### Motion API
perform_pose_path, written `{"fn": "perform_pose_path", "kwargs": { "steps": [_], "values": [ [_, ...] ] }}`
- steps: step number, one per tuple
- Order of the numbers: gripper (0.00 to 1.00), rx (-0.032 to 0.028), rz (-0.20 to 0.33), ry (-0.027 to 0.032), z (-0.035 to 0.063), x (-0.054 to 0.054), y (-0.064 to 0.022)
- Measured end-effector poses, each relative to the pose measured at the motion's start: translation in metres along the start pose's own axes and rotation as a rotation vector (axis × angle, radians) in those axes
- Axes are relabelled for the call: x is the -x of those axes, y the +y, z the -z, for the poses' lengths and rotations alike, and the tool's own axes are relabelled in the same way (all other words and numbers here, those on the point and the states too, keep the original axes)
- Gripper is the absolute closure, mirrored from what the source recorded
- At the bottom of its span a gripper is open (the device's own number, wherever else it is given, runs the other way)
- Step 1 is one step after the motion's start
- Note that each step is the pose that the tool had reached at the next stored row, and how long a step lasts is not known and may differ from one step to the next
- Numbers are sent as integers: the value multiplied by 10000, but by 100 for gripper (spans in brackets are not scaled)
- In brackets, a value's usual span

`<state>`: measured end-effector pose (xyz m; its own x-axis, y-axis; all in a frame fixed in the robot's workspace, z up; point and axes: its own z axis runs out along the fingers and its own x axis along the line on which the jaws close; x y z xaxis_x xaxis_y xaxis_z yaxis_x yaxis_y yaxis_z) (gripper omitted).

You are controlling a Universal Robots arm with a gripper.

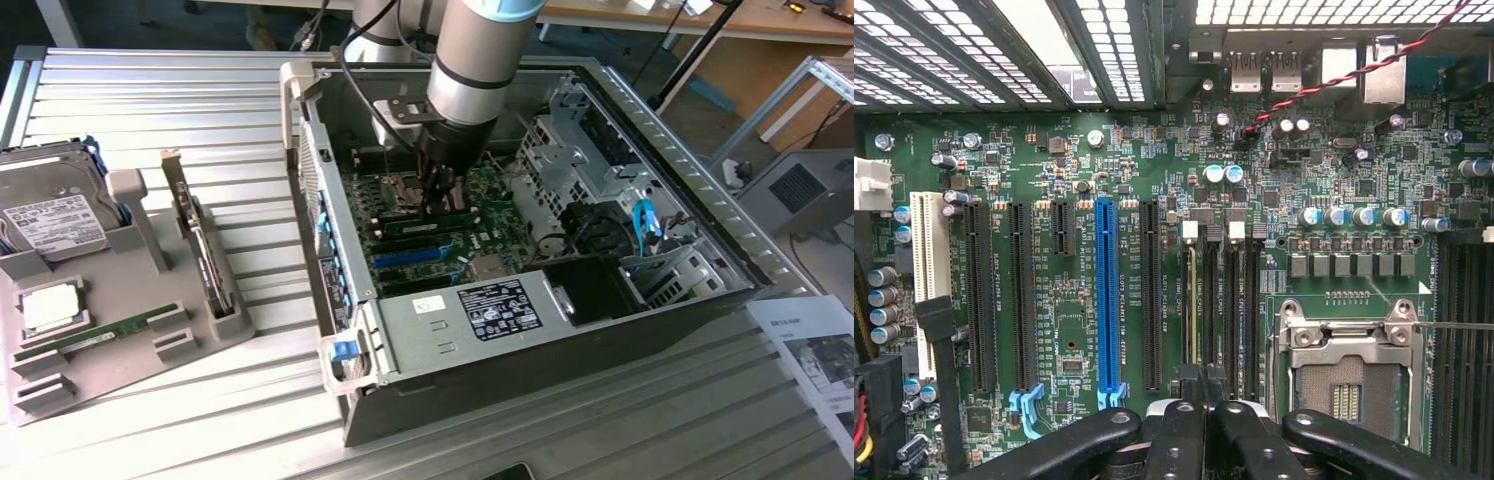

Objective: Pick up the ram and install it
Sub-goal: 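Press down the ram until it locks into place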

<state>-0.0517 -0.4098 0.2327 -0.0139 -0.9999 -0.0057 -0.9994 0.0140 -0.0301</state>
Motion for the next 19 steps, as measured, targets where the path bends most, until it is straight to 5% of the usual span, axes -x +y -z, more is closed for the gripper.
{"fn": "perform_pose_path", "kwargs": {
  "steps": [19],
  "values": [
    [89,-6,0,-30,-16,2,-1]
  ]
}}
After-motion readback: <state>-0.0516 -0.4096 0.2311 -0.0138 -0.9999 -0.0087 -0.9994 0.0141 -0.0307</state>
